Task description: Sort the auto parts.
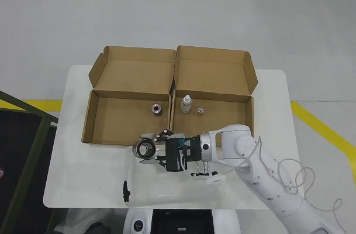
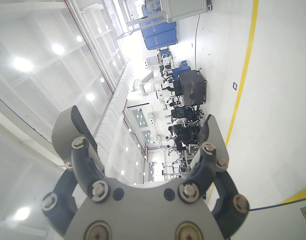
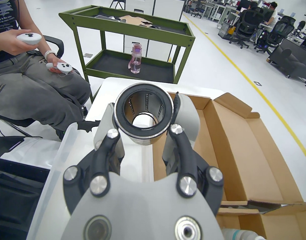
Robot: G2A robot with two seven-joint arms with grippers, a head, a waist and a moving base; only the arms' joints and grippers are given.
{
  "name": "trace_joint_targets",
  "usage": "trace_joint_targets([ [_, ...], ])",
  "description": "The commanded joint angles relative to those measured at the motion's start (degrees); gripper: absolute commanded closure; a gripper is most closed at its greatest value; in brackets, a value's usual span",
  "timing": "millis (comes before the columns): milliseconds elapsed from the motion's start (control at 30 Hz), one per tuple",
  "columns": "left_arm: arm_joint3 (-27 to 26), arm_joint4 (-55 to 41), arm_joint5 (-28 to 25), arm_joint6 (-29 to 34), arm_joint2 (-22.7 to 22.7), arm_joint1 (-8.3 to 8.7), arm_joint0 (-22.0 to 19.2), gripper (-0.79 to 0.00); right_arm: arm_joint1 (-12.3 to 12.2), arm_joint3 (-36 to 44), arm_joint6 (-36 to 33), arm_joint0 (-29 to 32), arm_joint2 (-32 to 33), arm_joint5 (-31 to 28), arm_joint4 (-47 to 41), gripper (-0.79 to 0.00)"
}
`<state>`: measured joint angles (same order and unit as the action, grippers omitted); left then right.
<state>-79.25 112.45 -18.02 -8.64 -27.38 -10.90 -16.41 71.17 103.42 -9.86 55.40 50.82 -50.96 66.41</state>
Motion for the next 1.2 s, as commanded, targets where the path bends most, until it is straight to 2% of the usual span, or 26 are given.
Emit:
trace_joint_targets([
  [0,0.0,0.0,0.0,0.0,0.0,0.00,0.0,-0.785,0.0,-0.9,0.4,-0.5,0.2,0.1,-0.3,0.000],
  [433,0.0,0.0,0.0,0.0,0.0,0.00,0.0,-0.785,0.9,-6.7,1.6,-4.4,-0.3,3.2,-2.0,0.000],
  [1167,0.0,0.0,0.0,0.0,0.0,0.00,0.0,-0.785,4.7,-22.3,-0.1,-14.3,-7.5,8.8,-0.7,0.000],
])
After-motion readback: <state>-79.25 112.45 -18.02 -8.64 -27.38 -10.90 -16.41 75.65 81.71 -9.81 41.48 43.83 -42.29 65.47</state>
